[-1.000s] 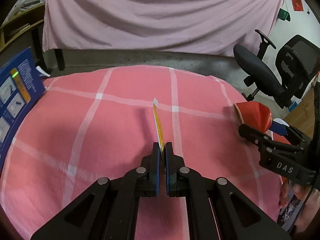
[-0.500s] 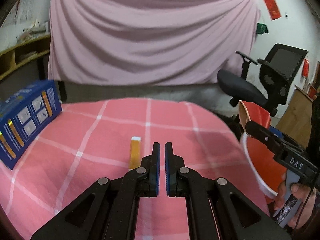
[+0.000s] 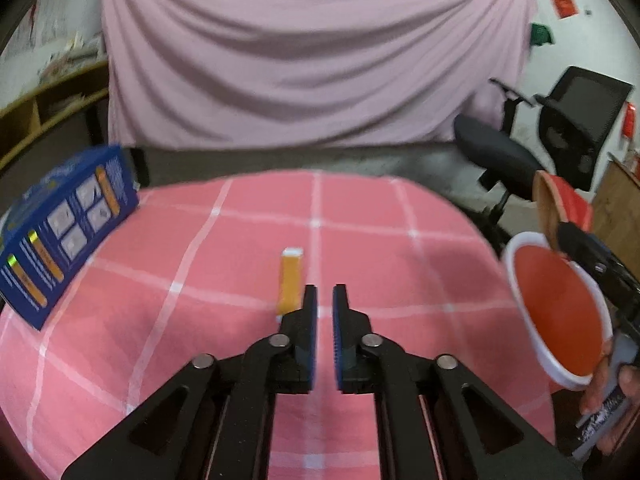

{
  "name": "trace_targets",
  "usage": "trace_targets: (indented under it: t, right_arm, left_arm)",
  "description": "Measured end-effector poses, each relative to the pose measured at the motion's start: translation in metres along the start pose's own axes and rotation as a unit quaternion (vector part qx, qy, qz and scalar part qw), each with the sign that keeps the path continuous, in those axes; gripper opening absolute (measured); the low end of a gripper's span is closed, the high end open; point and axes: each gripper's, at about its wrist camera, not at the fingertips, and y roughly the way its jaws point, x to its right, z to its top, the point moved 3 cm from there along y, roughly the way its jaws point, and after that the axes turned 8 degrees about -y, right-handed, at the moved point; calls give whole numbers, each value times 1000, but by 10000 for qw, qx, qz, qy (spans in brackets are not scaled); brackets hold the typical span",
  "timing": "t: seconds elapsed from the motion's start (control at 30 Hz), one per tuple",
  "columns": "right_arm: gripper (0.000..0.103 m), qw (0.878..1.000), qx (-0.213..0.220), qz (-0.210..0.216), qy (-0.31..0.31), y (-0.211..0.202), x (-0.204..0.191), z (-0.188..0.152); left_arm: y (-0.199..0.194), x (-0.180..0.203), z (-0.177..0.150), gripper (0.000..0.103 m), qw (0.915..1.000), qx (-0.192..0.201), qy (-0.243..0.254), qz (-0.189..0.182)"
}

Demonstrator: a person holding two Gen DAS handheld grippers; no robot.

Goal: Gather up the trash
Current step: 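Lift the red cup with the right tool while the left tool regrasps the orange strip, then carry the orange strip and red cup over the bucket and open both tools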

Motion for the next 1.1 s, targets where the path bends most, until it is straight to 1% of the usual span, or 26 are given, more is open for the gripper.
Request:
trace_targets:
  t: [0.07,0.1,0.27,0.4,0.47,0.53,0.6,0.67,0.77,0.87,0.97,1.0,1.1]
  right_arm:
    - [82,9999,-74,32,-86,6,-5,-1]
    - [82,9999,-102,39,-116,7,-7,-2]
    - [82,9990,-322,70,-292,19,-17,-8]
    - [82,9982,-453,85,-373,24,-17,-14]
    - [82,9979,-510,77,-384,26,-18,-16]
    - [82,9979,-531,74,-360,27,-17,-17]
    - [82,9980,-527,60,-338,26,-18,-17]
    - [82,9983,-497,47,-316,24,-18,-17]
    - [82,9987,-429,20,-278,19,-15,-15]
    - [82,9995,-245,-41,-205,11,-10,-11]
    - [82,9998,107,-135,-73,-4,-2,-3]
    - [82,9994,284,-181,-13,-12,1,1]
    - [82,9962,797,-326,147,-35,12,11]
  left_arm:
    - [8,-5,0,33,9998,-135,-71,101]
    - [12,-6,0,37,9997,-201,-88,148]
    - [36,-7,2,38,9976,-597,47,357]
    - [46,-5,6,36,9963,-741,214,375]
    - [48,-4,6,19,9955,-783,340,405]
    - [51,-2,5,11,9945,-836,476,406]
    - [49,0,3,11,9943,-828,526,409]
    - [47,1,3,10,9952,-803,441,338]
    - [35,3,3,10,9973,-598,367,224]
    - [15,13,9,10,9992,-209,335,19]
    - [-8,25,15,10,9989,229,368,-182]
    - [-19,32,19,10,9979,424,394,-276]
    - [-48,52,26,10,9925,953,520,-558]
